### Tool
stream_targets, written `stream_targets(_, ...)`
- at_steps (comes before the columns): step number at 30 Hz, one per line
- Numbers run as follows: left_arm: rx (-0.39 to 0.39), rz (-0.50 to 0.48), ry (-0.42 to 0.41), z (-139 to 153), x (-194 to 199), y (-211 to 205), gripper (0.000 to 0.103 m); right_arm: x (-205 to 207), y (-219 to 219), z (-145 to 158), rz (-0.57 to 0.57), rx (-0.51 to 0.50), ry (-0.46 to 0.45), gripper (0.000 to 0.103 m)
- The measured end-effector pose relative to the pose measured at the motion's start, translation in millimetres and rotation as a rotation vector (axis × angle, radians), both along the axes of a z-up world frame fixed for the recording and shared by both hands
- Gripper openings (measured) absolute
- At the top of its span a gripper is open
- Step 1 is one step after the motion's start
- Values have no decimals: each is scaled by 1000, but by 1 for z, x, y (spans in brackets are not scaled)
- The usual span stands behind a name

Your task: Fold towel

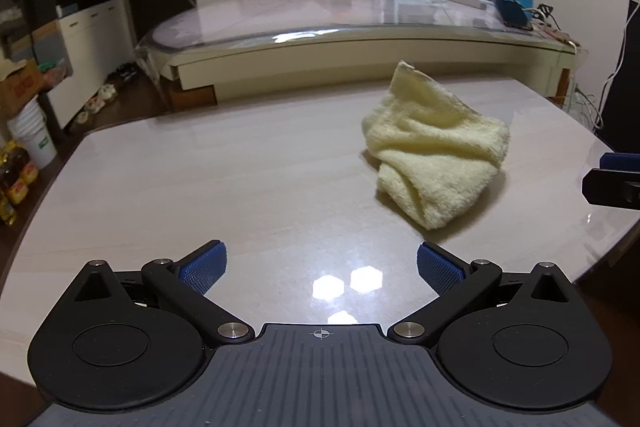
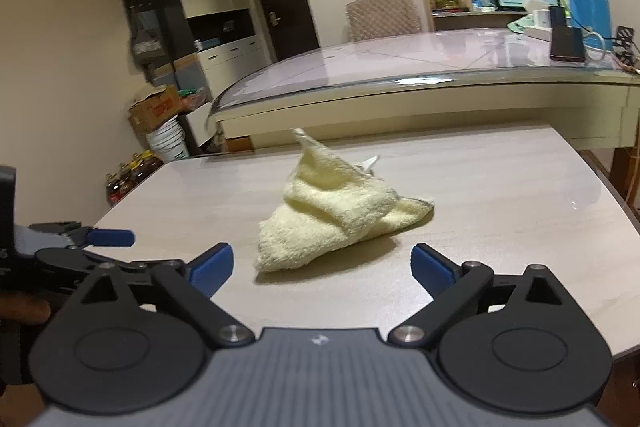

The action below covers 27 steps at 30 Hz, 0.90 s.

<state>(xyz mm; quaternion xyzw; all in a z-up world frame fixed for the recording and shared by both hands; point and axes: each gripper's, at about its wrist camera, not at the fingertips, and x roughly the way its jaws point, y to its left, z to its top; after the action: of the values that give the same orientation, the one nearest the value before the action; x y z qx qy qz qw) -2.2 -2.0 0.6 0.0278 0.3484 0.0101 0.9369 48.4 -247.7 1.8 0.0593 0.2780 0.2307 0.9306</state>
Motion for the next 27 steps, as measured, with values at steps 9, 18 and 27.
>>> stream_targets(9,-14,1,-7,3,-11,-10,103,-9,8,-7,-20,-66,30,99)
stream_targets(18,-23,9,18,3,-12,-12,103,-12,0,0,-29,-106,36,103)
stream_targets(27,-23,18,15,4,-11,-17,103,-10,1,1,-54,-125,40,103)
